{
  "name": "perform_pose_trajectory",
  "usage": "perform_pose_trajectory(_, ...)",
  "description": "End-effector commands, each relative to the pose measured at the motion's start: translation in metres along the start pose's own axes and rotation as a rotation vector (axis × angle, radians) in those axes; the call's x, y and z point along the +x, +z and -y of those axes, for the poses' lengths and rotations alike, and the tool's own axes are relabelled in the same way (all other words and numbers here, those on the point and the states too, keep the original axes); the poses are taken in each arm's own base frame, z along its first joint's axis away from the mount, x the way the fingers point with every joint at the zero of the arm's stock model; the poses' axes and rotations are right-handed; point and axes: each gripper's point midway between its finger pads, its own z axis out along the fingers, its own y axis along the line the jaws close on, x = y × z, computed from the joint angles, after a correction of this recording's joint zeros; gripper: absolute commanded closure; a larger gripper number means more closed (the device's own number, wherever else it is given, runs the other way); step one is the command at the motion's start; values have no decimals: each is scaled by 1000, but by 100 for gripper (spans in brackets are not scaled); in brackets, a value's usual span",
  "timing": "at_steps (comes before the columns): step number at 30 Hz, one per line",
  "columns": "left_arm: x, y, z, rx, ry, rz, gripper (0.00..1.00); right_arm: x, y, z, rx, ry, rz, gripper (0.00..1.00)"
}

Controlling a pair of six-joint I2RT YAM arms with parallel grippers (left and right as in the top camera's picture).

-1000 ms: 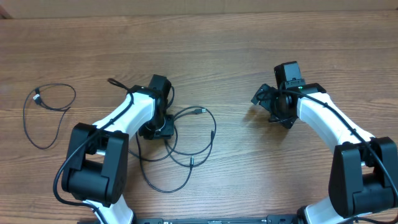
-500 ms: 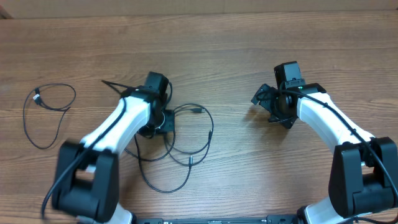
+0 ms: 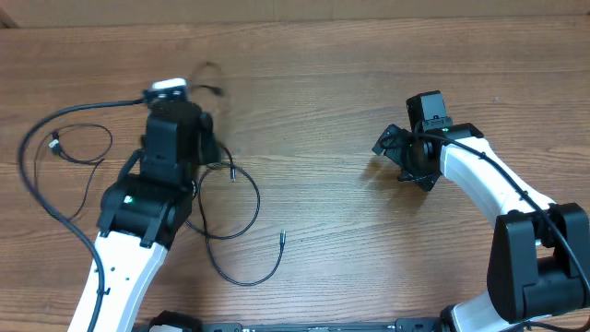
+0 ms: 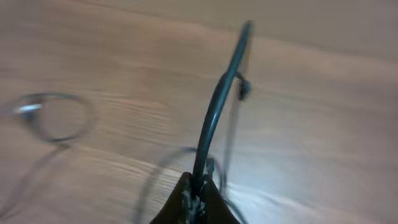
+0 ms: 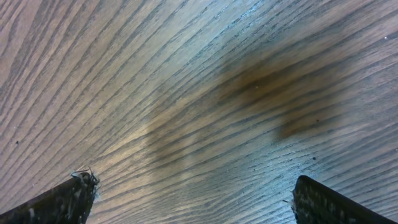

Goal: Untangle cables
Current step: 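Carry the cable loop to the far left with the left gripper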

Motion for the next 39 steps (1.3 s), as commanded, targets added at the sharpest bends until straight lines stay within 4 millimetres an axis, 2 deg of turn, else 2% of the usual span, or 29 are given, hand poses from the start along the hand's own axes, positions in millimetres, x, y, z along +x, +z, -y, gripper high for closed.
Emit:
perform_pose_trajectory(1, -27, -7, -68, -300, -180, 134, 96, -8, -9, -5, -19, -3, 33, 0)
perform_pose_trajectory(3, -32, -6, -90, -351, -250, 150, 96, -8, -9, -5, -19, -3, 33, 0)
perform_pose_trajectory(7, -32, -4, -158, -518, -403, 164, 96, -8, -9, -5, -19, -3, 33, 0)
perform_pose_trajectory(11, -16, 15, -193, -580, -461, 87, 96, -8, -9, -5, -19, -3, 33, 0)
perform_pose_trajectory(13, 0, 31, -210, -629, -472, 14, 96, -8, -9, -5, -19, -3, 33, 0)
perform_pose_trajectory(19, 57, 78, -242, -733, -471, -219, 96, -8, -9, -5, -19, -3, 33, 0)
perform_pose_trajectory(20, 70, 90, -242, -715, -478, -272, 96, -8, -9, -5, -19, -3, 33, 0)
perform_pose_trajectory(24, 99, 112, -239, -688, -479, -388, 95, -8, -9, -5, -19, -3, 33, 0)
perform_pose_trajectory(27, 116, 124, -237, -684, -472, -450, 89, -8, -9, -5, -19, -3, 33, 0)
perform_pose_trajectory(28, 120, 128, -235, -670, -476, -465, 80, -8, -9, -5, -19, -3, 33, 0)
perform_pose_trajectory(30, 123, 134, -226, -610, -487, -487, 50, -8, -9, -5, -19, -3, 33, 0)
perform_pose_trajectory(31, 123, 139, -216, -536, -467, -506, 39, -8, -9, -5, -19, -3, 33, 0)
perform_pose_trajectory(32, 122, 144, -205, -458, -448, -524, 35, -8, -9, -5, -19, -3, 33, 0)
perform_pose_trajectory(34, 121, 155, -159, -171, -412, -574, 29, -8, -9, -5, -19, -3, 33, 0)
perform_pose_trajectory(35, 119, 156, -145, -88, -398, -580, 27, -8, -9, -5, -19, -3, 33, 0)
perform_pose_trajectory(36, 113, 156, -131, -22, -386, -578, 14, -8, -9, -5, -19, -3, 33, 0)
perform_pose_trajectory(37, 109, 156, -130, -23, -383, -575, 0, -8, -9, -5, -19, -3, 33, 0)
perform_pose_trajectory(39, 93, 150, -134, -49, -371, -562, 0, -8, -9, -5, -19, -3, 33, 0)
